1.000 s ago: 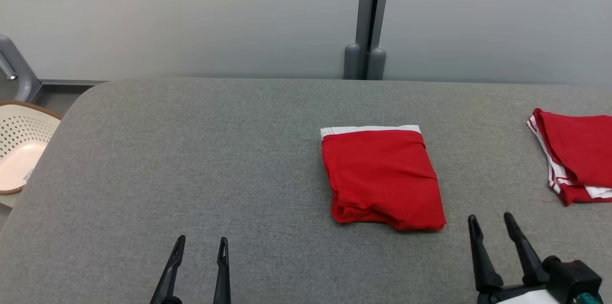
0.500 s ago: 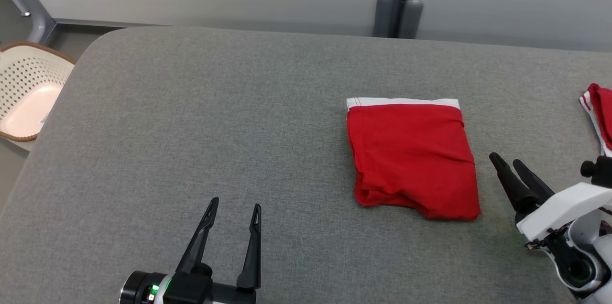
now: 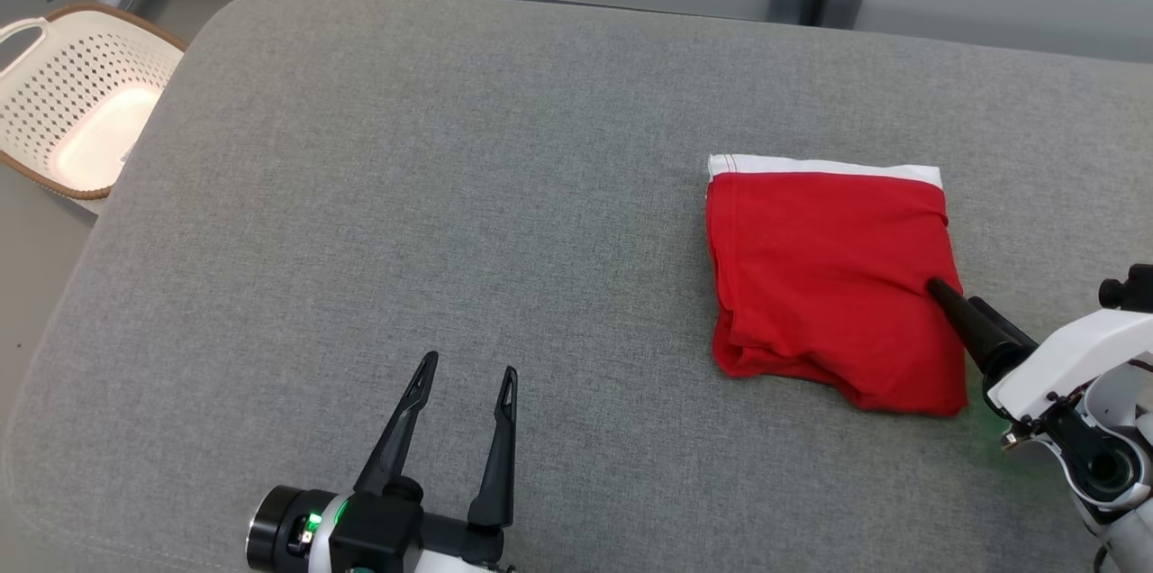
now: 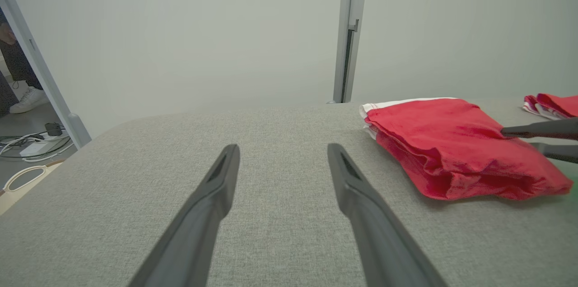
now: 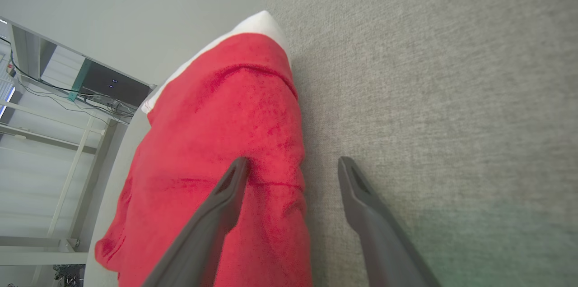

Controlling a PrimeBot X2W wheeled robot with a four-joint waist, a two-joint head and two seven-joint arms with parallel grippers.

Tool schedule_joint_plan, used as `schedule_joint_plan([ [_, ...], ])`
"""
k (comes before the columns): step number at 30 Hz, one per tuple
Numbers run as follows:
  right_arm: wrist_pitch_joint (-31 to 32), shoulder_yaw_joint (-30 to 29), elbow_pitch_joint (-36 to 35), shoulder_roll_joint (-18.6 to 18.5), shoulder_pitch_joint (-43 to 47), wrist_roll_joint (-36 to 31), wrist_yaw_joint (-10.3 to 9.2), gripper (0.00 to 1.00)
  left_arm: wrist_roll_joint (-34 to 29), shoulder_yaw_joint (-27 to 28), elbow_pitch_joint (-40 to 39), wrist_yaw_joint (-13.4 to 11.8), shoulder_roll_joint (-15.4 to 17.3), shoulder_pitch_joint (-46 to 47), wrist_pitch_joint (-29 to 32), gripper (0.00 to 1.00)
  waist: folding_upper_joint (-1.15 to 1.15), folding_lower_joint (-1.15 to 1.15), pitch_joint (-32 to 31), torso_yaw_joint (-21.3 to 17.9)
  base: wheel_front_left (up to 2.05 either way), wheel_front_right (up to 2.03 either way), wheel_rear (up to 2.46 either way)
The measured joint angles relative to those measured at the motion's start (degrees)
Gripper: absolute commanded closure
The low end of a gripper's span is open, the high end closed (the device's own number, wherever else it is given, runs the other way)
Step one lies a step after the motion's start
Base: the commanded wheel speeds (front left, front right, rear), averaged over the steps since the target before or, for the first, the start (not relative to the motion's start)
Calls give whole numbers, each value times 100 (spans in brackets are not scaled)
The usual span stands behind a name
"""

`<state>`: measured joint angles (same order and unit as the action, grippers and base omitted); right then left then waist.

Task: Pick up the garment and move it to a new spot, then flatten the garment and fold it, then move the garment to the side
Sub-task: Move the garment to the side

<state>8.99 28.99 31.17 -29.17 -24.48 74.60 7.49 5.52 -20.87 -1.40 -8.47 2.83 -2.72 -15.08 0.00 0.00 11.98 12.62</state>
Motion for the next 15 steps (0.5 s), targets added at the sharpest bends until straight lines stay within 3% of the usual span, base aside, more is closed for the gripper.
schedule_joint_plan([
  [2, 1, 68, 64, 0, -75, 68, 0, 0, -1, -1, 2, -3, 0, 22, 0, 0, 0, 0, 41, 19, 0, 0, 0],
  [3, 0, 105, 101, 0, -107, 97, 0, 6, -1, -5, 2, -12, 0, 51, 0, 0, 0, 0, 61, 27, 0, 0, 0],
  [4, 0, 153, 148, -4, -161, 152, 0, 22, -1, -14, 1, -12, -1, 98, 0, 0, 0, 0, 99, 43, 0, 0, 0],
  [5, -2, 178, 160, -13, -193, 162, 0, 64, -1, -23, 3, -12, 0, 99, 0, 0, 0, 0, 118, 52, 0, 0, 0],
  [6, -26, 209, 162, -20, -230, 187, 0, 90, -1, -29, 7, -12, 0, 103, 0, 0, 0, 0, 137, 60, 0, 0, 0],
  [7, -38, 234, 152, -30, -263, 214, 0, 100, -1, -33, 10, -12, -1, 119, 0, 0, 0, 0, 154, 67, 0, 0, 0],
  [15, -366, 593, -92, -349, -405, 146, 0, 100, -2, -7, 13, -16, 0, 177, 0, 0, 0, 0, 201, -37, 0, 0, 0],
])
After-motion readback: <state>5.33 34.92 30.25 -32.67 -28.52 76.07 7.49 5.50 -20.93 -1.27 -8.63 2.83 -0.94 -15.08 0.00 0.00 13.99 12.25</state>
